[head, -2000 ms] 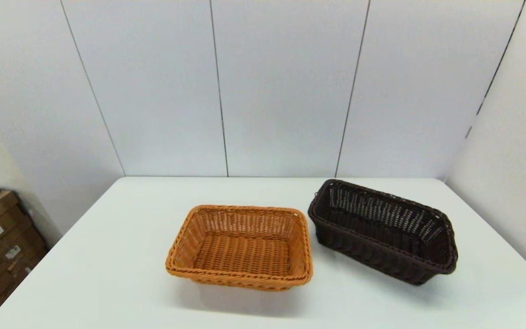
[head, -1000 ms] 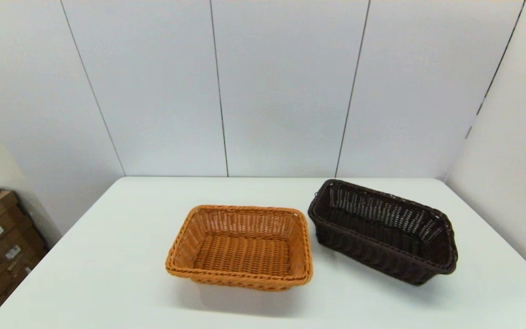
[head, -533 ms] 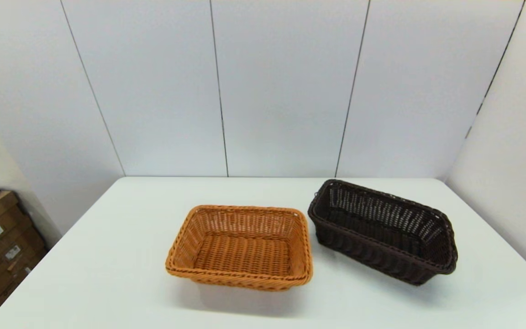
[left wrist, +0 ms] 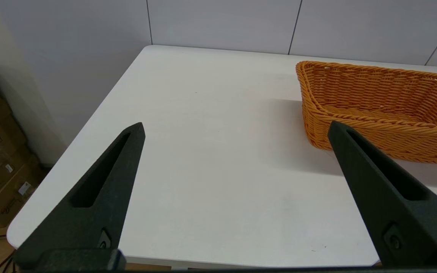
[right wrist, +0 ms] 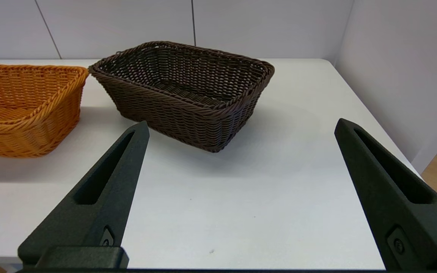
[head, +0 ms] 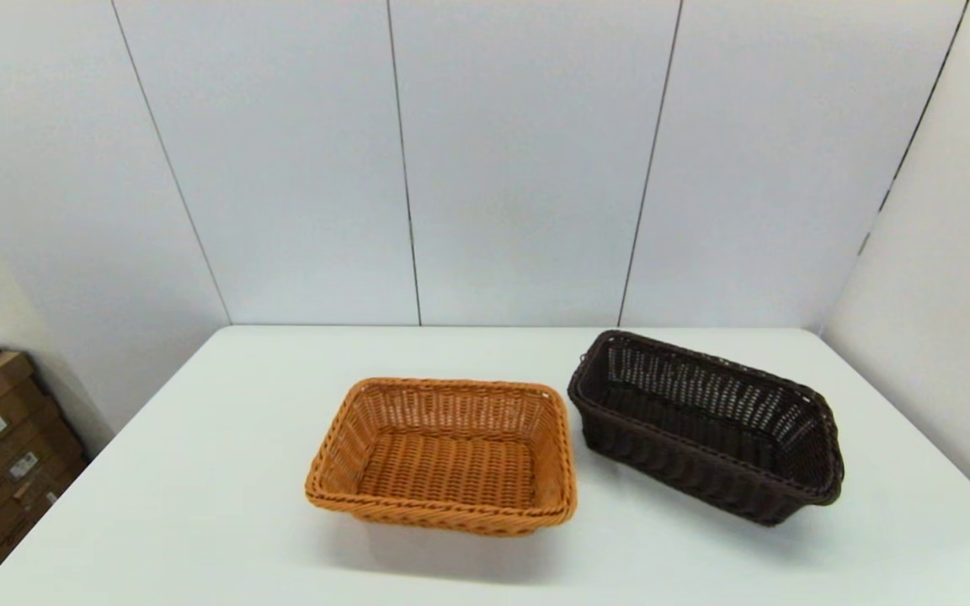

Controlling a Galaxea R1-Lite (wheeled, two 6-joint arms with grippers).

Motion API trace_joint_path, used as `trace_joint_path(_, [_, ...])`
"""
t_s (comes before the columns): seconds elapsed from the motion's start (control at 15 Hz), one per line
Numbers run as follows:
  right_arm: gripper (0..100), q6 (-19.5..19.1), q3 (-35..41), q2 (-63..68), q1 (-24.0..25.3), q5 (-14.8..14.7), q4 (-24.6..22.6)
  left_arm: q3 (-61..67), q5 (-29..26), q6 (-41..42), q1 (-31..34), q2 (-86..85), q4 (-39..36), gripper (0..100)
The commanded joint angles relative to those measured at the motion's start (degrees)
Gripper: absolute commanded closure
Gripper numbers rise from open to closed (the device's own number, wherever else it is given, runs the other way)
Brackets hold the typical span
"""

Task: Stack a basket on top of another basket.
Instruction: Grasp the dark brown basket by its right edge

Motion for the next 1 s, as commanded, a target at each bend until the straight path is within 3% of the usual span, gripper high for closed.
trace_joint_path(0.07, [0, 0.02, 0.00, -0.01, 0.02, -0.04, -0.05, 0.02, 0.02, -0.04, 0.01, 0.05, 0.03, 0])
trace_joint_path(0.87, [0, 0.02, -0.44, -0.01, 0.02, -0.31, 0.04, 0.02, 0.02, -0.04, 0.01, 0.05, 0.03, 0])
trace_joint_path(1.0, [0, 0.19, -8.00, 0.51, 0.02, -1.45, 3.47, 0.02, 0.02, -0.04, 0.01, 0.05, 0.03, 0])
